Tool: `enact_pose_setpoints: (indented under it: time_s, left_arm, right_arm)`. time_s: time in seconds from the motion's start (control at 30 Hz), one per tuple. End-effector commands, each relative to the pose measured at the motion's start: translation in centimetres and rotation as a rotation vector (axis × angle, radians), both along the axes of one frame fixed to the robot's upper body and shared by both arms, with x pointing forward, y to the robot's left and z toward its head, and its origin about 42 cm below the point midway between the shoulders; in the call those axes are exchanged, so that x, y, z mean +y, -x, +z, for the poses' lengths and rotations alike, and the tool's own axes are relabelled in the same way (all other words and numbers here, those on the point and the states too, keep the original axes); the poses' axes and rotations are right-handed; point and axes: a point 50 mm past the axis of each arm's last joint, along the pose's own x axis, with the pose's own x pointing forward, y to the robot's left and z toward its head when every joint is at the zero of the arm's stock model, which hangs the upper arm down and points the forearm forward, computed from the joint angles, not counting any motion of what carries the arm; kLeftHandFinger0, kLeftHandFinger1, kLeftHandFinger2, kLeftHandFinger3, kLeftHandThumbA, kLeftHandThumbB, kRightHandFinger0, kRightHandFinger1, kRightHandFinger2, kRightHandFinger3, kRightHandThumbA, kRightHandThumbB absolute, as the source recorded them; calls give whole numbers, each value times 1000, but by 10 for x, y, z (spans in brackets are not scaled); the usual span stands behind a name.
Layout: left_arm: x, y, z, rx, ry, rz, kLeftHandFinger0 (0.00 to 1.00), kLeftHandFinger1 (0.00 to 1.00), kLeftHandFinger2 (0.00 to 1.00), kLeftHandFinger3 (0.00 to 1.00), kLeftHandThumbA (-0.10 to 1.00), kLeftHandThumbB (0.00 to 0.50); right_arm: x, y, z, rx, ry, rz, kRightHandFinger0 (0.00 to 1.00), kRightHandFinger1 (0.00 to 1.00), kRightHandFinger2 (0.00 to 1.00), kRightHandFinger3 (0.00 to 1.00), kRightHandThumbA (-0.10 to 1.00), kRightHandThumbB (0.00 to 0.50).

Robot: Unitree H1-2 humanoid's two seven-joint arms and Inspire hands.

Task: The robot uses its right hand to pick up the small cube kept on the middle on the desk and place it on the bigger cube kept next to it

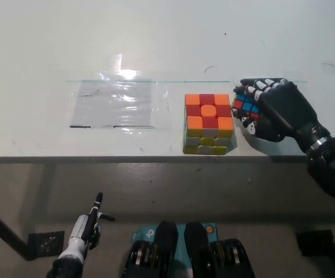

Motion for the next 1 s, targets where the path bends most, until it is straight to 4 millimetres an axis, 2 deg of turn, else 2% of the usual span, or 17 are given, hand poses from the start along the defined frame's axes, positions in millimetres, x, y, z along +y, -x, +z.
enact_pose_setpoints:
  time_s: [0.0, 0.07, 0.23, 0.27, 0.33, 0.4, 0.47, 0.5, 0.53, 0.63, 0.77, 0.8, 0.83, 0.87, 0.9, 0.93, 0.97]
  left_arm:
    - [1, -6, 6, -43, 2, -4, 0, 0, 0, 0, 1000, 500]
    - [1, -6, 6, -43, 2, 1, 0, 0, 4, 0, 1000, 500]
    - [2, -3, 4, -36, 14, 5, 0, 0, 0, 0, 1000, 500]
    - [2, -1, 3, -32, -4, -1, 0, 2, 29, 0, 1000, 500]
    - [2, 0, 2, -30, 8, 7, 0, 0, 0, 0, 1000, 500]
    - [3, 2, 0, -27, -7, 4, 0, 0, 13, 0, 1000, 500]
    - [4, 3, -1, -23, 1, 5, 0, 0, 0, 0, 1000, 500]
    - [5, 3, 0, -22, 10, 3, 0, 0, 0, 0, 1000, 500]
    - [4, 4, -2, -20, 13, 6, 0, 0, 1, 0, 1000, 500]
    - [5, 9, -4, -15, 3, 10, 0, 0, 17, 0, 1000, 500]
    - [5, 11, -7, -6, 7, 11, 0, 0, 11, 0, 1000, 500]
    - [6, 12, -7, -5, -1, 0, 0, 0, 0, 0, 1000, 500]
    - [6, 13, -8, -5, -4, 4, 0, 0, 0, 0, 1000, 500]
    - [6, 14, -9, 1, -9, 10, 0, 85, 118, 65, 1000, 500]
    - [6, 15, -9, 3, -17, 7, 0, 6, 74, 21, 1000, 500]
    - [6, 15, -10, 4, -17, 8, 0, 0, 62, 4, 1000, 500]
    - [6, 16, -10, 2, -5, 17, 0, 0, 69, 12, 1000, 500]
  right_arm:
    - [-6, -9, 47, -87, -12, 22, 2, 190, 397, 20, -100, 118]
    - [-6, -10, 54, -75, -2, 12, 26, 211, 398, 19, -100, 100]
    - [-6, -9, 64, -112, -20, 41, 0, 183, 349, 0, -100, 151]
    - [-7, -10, 66, -107, -22, 40, 0, 181, 350, 0, -100, 132]
    - [-6, -9, 72, -113, -23, 47, 0, 204, 388, 9, -100, 120]
    - [-4, -7, 80, -118, -4, 40, 0, 214, 422, 23, -100, 120]
    - [-2, -6, 82, -117, -12, 48, 0, 207, 436, 32, -100, 118]
    - [0, -5, 90, -128, -29, 71, 0, 185, 433, 34, -100, 108]
    - [2, -2, 94, -142, -25, 86, 0, 170, 430, 41, -100, 134]
    - [11, 3, 107, -194, 11, 116, 0, 159, 467, 87, -100, 174]
    - [22, 11, 121, -206, -15, 147, 0, 153, 465, 118, -100, 198]
    - [26, 14, 126, -218, -20, 159, 0, 172, 491, 162, -100, 208]
    - [30, 16, 131, -226, -9, 163, 0, 175, 476, 187, -100, 208]
    - [33, 18, 135, -227, -2, 169, 0, 180, 472, 207, -100, 205]
    - [37, 20, 140, -239, -3, 175, 0, 171, 444, 204, -100, 199]
    - [37, 20, 140, -237, -2, 175, 0, 171, 440, 212, -100, 188]
    - [42, 24, 150, -263, 26, 188, 0, 159, 459, 245, -100, 197]
